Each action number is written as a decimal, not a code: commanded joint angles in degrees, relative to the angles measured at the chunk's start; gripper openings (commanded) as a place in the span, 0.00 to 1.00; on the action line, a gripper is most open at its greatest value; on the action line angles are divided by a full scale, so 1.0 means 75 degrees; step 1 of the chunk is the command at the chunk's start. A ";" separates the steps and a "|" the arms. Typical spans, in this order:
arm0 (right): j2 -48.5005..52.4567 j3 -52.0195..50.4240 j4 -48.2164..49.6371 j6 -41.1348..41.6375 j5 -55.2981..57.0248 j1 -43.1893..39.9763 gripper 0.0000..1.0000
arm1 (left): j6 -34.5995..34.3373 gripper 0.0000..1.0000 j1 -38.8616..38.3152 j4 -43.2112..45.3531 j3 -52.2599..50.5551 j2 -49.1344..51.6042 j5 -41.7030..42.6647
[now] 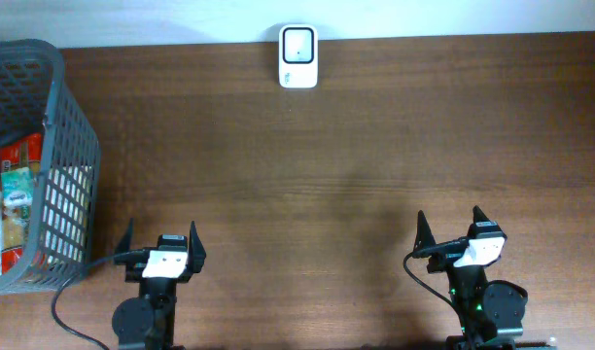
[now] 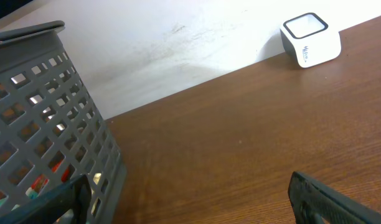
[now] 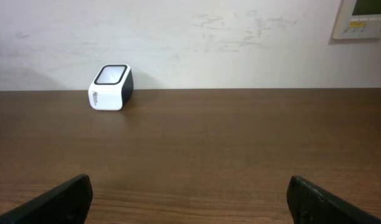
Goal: Scan the item barcode
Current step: 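Move the left gripper toward the grey basket, then grasp the small teal-and-white packet in the basket with the left gripper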
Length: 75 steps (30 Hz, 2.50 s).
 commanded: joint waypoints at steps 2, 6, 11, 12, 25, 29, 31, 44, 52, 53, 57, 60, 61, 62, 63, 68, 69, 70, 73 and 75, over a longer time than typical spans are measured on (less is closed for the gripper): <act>-0.0055 -0.0070 0.0012 -0.0058 0.0073 -0.0050 0.99 | 0.0119 0.99 0.0009 -0.0035 -0.0029 -0.0058 -0.0047; -0.0055 -0.0070 0.0009 -0.0058 0.0073 -0.0050 0.99 | 0.0122 0.99 0.0009 -0.0035 -0.0029 -0.0058 -0.0050; -0.0055 -0.0070 0.0012 -0.0058 0.0073 -0.0050 0.99 | 0.0119 0.99 0.0009 -0.0035 -0.0029 -0.0058 -0.0050; -0.0055 -0.0070 0.0012 -0.0058 0.0073 -0.0050 0.99 | 0.0122 0.99 0.0009 0.0017 -0.0029 -0.0058 -0.0050; -0.0055 -0.0070 0.0009 -0.0058 0.0073 -0.0050 0.99 | -0.0685 0.99 0.0009 0.1853 -0.0026 -0.0052 0.0933; -0.0055 -0.0070 0.0012 -0.0058 0.0073 -0.0050 0.99 | -0.1011 0.99 0.0009 0.1979 0.0256 -0.0052 0.0973; -0.0055 -0.0070 0.0012 -0.0058 0.0073 -0.0050 0.99 | -0.1014 0.99 0.0009 0.1973 0.0662 0.0119 0.1023; -0.0055 -0.0070 0.0012 -0.0058 0.0073 -0.0050 0.99 | -0.1008 0.99 0.0009 0.0230 0.5933 0.5158 0.2556; -0.0055 -0.0070 0.0012 -0.0058 0.0073 -0.0050 0.99 | -0.1008 0.99 0.0009 -0.4978 1.1899 0.8944 0.3963; -0.0055 -0.0070 0.0012 -0.0058 0.0073 -0.0050 0.99 | -0.1005 0.99 0.0009 -0.5231 1.2219 0.9160 0.3952; -0.0055 -0.0070 0.0012 -0.0058 0.0073 -0.0050 0.99 | -0.0880 0.99 0.0009 -0.5438 1.2252 0.9302 0.3602; -0.0055 -0.0070 0.0009 -0.0058 0.0073 -0.0050 0.99 | -0.1227 0.99 0.0012 -0.5144 1.2254 0.9361 0.2238; -0.0055 -0.0070 0.0012 -0.0058 0.0073 -0.0050 0.99 | -0.1614 1.00 0.0012 -0.4945 1.2254 0.9404 0.1451; -0.0055 -0.0070 0.0012 -0.0058 0.0073 -0.0050 0.99 | -0.2078 0.99 0.0012 -0.4648 1.2254 0.9483 0.0490; -0.0055 -0.0070 0.0012 -0.0058 0.0073 -0.0050 0.99 | -0.2390 0.99 0.0012 -0.4377 1.2254 0.9533 -0.0385; -0.0055 -0.0070 0.0012 -0.0058 0.0073 -0.0050 0.99 | -0.2340 0.99 0.0012 -0.4092 1.2252 0.9597 -0.1600; -0.0055 -0.0070 0.0012 -0.0058 0.0073 -0.0050 0.99 | -0.2343 0.99 0.0012 -0.4019 1.2254 0.9629 -0.1655; -0.0055 -0.0070 0.0012 -0.0058 0.0073 -0.0050 0.99 | -0.2349 0.99 0.0099 -0.3902 1.2254 0.9667 -0.1813; -0.0055 -0.0070 0.0012 -0.0058 0.0073 -0.0050 0.99 | -0.2407 0.99 0.0938 -0.3780 1.2321 0.9704 -0.1792; -0.0055 -0.0070 0.0012 -0.0058 0.0073 -0.0050 0.98 | -0.2413 0.99 0.1687 -0.3754 1.2327 0.9795 -0.1792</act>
